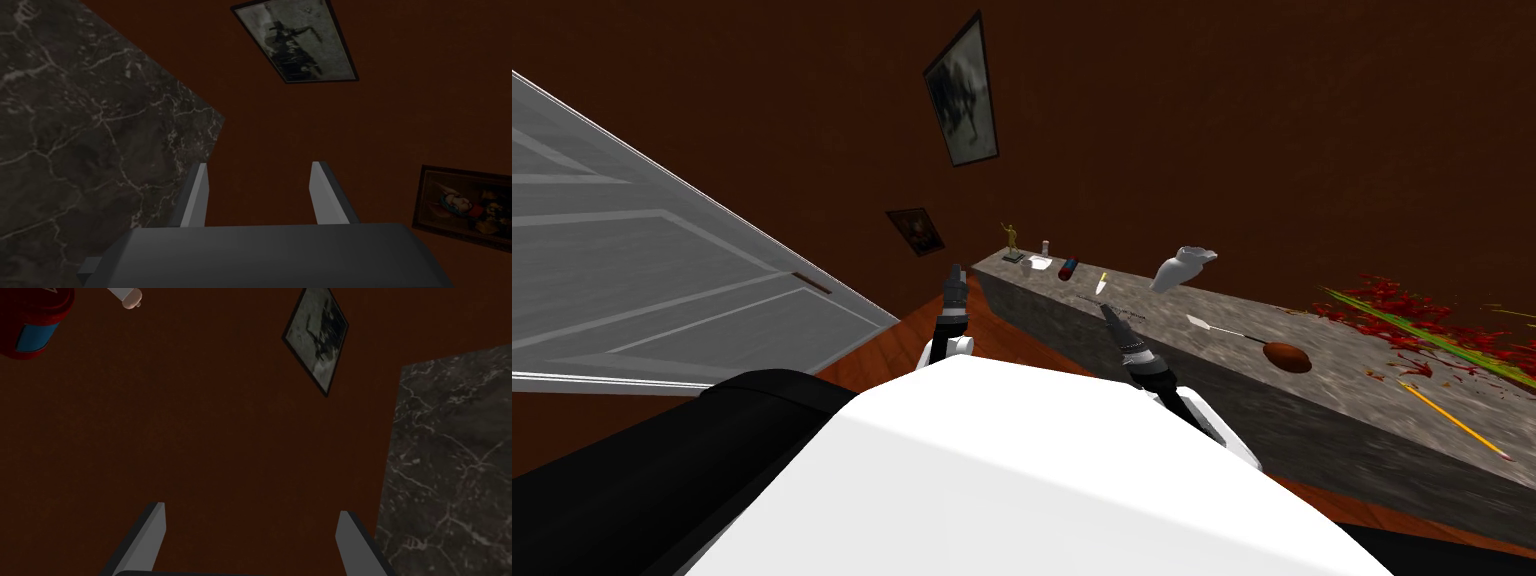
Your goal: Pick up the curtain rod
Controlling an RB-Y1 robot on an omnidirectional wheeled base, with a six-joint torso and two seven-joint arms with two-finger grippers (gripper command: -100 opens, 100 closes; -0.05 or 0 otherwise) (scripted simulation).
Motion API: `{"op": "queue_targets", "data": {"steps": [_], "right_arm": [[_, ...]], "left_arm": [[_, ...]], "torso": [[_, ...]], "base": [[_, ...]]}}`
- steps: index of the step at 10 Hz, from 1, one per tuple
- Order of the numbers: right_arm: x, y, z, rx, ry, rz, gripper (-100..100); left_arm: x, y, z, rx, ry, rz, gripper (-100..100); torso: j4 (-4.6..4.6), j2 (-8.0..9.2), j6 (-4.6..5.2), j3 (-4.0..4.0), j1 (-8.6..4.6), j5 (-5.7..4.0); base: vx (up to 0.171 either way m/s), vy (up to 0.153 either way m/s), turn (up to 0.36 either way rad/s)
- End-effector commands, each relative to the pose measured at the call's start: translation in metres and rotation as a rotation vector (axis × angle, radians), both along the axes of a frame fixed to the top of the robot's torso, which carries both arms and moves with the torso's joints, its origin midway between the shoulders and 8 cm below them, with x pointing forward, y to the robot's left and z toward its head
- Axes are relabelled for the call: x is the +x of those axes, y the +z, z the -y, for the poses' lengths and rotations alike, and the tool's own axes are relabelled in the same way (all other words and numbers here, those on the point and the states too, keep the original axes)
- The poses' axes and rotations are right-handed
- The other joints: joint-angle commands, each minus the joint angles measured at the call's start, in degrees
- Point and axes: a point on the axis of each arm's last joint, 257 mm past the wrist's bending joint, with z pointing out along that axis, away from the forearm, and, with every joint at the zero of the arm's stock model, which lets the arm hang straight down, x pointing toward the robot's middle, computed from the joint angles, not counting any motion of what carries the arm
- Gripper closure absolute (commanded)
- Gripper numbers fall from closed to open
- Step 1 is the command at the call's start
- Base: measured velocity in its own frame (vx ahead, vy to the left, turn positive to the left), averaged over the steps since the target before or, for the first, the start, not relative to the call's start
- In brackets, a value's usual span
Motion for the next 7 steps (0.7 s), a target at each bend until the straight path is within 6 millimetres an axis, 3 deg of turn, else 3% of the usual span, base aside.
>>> {"op": "queue_targets", "data": {"steps": [1, 2, 3, 4, 5, 6, 7], "right_arm": [[-0.002, -0.011, 0.001, -0.049, 0.015, -0.015, -100], [-0.006, -0.029, 0.006, -0.117, 0.026, -0.043, -100], [-0.006, -0.030, 0.006, -0.130, 0.033, -0.045, -100], [-0.010, -0.049, 0.012, -0.199, 0.044, -0.075, -100], [-0.010, -0.050, 0.013, -0.214, 0.052, -0.078, -100], [-0.015, -0.069, 0.021, -0.281, 0.061, -0.108, -100], [-0.015, -0.070, 0.023, -0.300, 0.071, -0.111, -100]], "left_arm": [[0.000, 0.000, 0.000, 0.000, 0.000, 0.000, 0], [0.000, 0.000, 0.000, 0.000, 0.000, 0.000, 0], [0.000, 0.000, 0.000, 0.000, 0.000, 0.000, 0], [0.000, 0.000, 0.000, 0.000, 0.000, 0.000, 0], [0.000, 0.000, 0.000, 0.000, 0.000, 0.000, 0], [0.000, 0.000, 0.000, 0.000, 0.000, 0.000, 0], [0.000, 0.000, 0.000, 0.000, 0.000, 0.000, 0]], "torso": [[0.00, 0.00, 0.00, 0.00, 0.00, 0.00], [-0.01, -0.03, -0.01, -0.02, -0.03, 0.00], [-0.01, -0.03, -0.01, -0.02, 0.02, 0.00], [0.00, -0.01, 0.00, -0.01, -0.02, 0.00], [-0.01, -0.05, 0.00, -0.03, 0.04, 0.01], [-0.01, -0.05, -0.01, -0.03, -0.03, 0.00], [-0.02, -0.08, -0.01, -0.05, -0.01, -0.01]], "base": [[0.024, 0.097, -0.014], [0.019, 0.116, -0.005], [0.016, 0.100, -0.011], [0.031, 0.118, -0.003], [0.025, 0.097, -0.011], [0.034, 0.105, 0.009], [0.025, 0.086, -0.002]]}}
